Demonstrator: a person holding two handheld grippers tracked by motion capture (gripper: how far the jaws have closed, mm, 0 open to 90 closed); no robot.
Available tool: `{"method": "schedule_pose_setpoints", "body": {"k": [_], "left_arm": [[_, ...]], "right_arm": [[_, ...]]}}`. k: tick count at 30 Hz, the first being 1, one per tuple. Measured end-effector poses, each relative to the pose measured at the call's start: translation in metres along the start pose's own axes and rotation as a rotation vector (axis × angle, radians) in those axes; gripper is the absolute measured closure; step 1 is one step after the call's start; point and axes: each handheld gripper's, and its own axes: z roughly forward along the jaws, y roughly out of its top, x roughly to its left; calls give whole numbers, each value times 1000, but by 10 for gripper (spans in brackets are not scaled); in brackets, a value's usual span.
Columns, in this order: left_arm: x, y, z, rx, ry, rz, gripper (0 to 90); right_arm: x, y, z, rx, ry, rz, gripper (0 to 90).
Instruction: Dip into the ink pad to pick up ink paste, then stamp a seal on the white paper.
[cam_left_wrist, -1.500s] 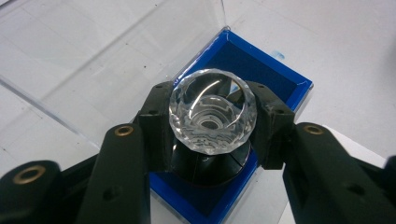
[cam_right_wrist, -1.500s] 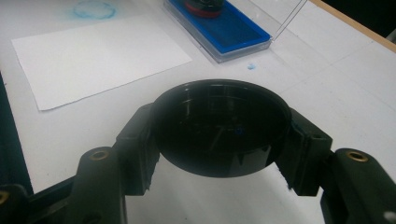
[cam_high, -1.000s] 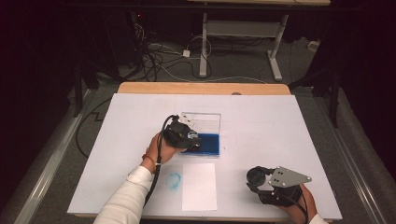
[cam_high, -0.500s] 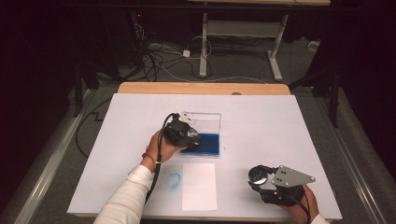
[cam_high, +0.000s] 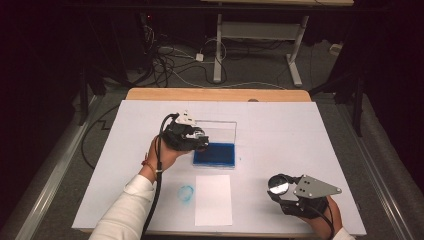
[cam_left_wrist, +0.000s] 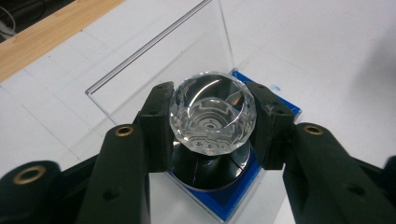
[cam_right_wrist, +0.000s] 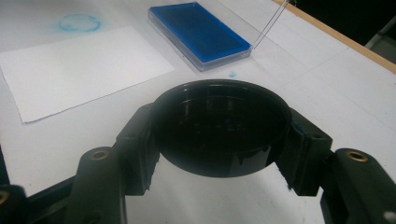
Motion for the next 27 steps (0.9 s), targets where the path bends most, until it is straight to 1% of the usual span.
{"method": "schedule_pose_setpoints", "body": {"k": [1,3,7,10,14,17,18,23,27], "left_arm": [[-1,0,-3,-7,7,4,541],[-1,0,-6,-13,1,5,541],[-2,-1,-11,-30,7,12,541],[-4,-1,-16,-48,8,26,541],[-7,-1,-22,-73,2,33,541],[-9,-3,-26,-87,0,41,541],[-10,-3,-27,-92,-3,38,541],[-14,-5,-34,-106,-4,54,541],[-18,-6,-40,-129,-11,60,541]], "right_arm": [[0,0,0,2,0,-1,384],[0,-1,0,4,2,2,384],[0,-2,-1,2,-4,5,384],[0,-2,-2,0,-7,2,384],[2,-1,-3,-1,-7,1,384],[3,-2,-3,5,-9,-8,384],[2,-2,-3,2,-8,-6,384],[0,0,-2,1,-10,-2,384],[1,-1,-1,7,-7,-1,384]]}}
